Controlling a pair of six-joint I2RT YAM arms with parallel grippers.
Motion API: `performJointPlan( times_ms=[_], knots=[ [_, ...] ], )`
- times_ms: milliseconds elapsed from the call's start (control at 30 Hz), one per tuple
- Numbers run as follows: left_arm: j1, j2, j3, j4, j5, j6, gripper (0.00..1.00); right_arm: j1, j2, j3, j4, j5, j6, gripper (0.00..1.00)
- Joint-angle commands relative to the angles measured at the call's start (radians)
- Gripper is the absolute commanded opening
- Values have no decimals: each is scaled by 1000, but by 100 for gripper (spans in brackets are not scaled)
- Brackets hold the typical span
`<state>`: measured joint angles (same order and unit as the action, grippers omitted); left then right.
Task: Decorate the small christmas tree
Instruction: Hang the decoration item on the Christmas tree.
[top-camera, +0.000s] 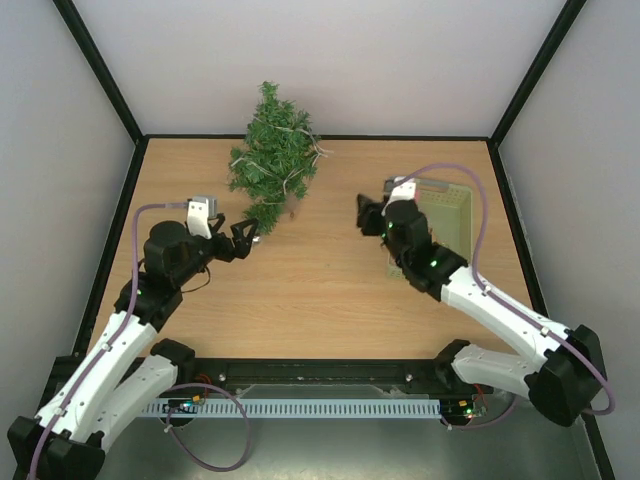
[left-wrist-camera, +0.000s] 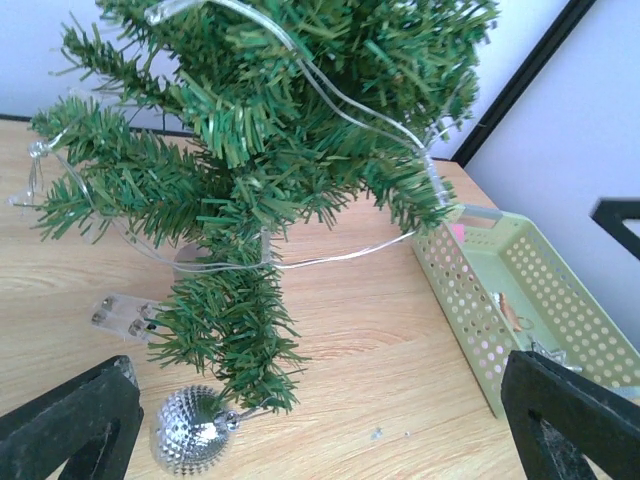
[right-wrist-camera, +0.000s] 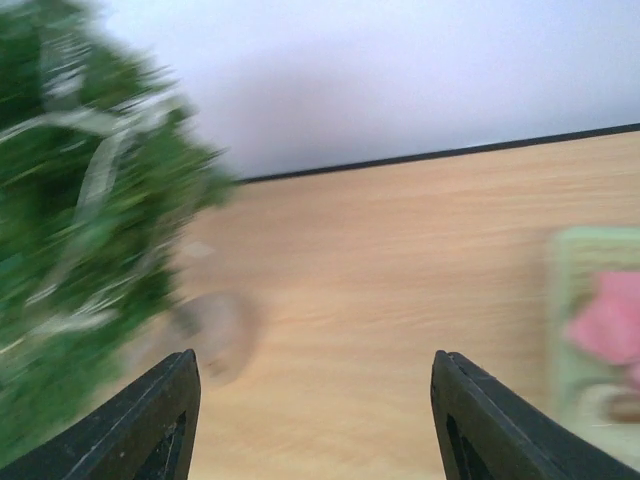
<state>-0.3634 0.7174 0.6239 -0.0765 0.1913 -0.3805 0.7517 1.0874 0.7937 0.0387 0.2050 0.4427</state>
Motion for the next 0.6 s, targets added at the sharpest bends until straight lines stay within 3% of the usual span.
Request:
performJointPlan(
  times_ms=[0, 200, 433, 567],
  knots=[
    [6, -47, 64, -157, 25, 105, 99, -176, 35, 86, -153, 109, -103, 62],
    [6, -53, 79, -230, 4, 162, 100, -417, 207, 138, -167, 26, -129, 60],
    [6, -108, 2, -210, 7, 221, 99, -653, 488, 205, -110, -276, -145, 40],
    [6, -143, -14, -195, 30, 236, 100, -726, 626, 240, -54, -429, -157, 35]
  ],
)
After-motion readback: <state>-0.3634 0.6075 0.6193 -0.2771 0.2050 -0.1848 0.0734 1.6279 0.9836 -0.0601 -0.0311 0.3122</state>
